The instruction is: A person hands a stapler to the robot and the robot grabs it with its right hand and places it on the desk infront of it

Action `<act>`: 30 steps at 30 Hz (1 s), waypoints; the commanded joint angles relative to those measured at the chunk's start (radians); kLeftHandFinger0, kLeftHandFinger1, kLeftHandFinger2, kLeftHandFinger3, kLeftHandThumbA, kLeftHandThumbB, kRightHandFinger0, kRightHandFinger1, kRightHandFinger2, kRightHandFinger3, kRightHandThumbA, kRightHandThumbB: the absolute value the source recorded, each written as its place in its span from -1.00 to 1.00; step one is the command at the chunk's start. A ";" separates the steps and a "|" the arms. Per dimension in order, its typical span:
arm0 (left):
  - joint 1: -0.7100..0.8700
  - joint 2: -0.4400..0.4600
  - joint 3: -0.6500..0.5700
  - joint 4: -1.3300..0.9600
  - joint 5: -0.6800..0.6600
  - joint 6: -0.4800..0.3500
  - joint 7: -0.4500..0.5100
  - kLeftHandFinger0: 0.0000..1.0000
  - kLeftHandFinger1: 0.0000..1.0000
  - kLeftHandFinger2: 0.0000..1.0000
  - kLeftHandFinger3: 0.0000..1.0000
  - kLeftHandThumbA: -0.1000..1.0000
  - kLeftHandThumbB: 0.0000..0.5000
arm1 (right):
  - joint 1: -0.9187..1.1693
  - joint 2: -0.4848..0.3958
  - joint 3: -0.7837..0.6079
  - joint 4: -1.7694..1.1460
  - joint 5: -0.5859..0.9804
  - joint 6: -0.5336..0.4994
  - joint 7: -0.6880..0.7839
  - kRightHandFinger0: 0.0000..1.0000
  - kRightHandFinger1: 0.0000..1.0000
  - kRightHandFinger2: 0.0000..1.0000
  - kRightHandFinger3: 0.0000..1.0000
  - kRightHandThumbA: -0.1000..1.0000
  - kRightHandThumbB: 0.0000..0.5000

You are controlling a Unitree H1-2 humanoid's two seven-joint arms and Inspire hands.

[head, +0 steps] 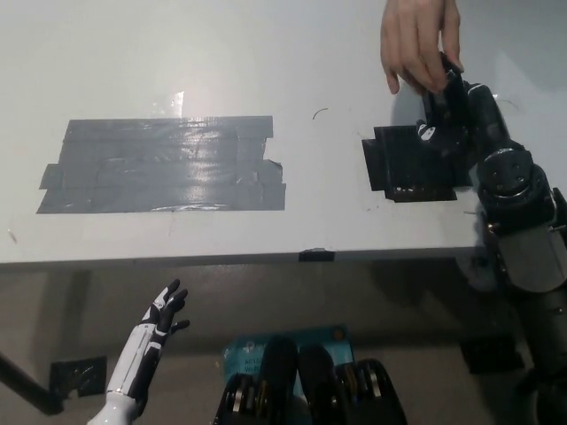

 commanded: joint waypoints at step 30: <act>-0.017 0.020 -0.001 -0.019 -0.001 -0.024 -0.017 0.79 1.00 1.00 1.00 1.00 0.86 | -0.069 -0.015 0.414 0.024 -0.138 -0.124 0.230 -1.00 -0.06 0.70 0.54 -1.00 -0.35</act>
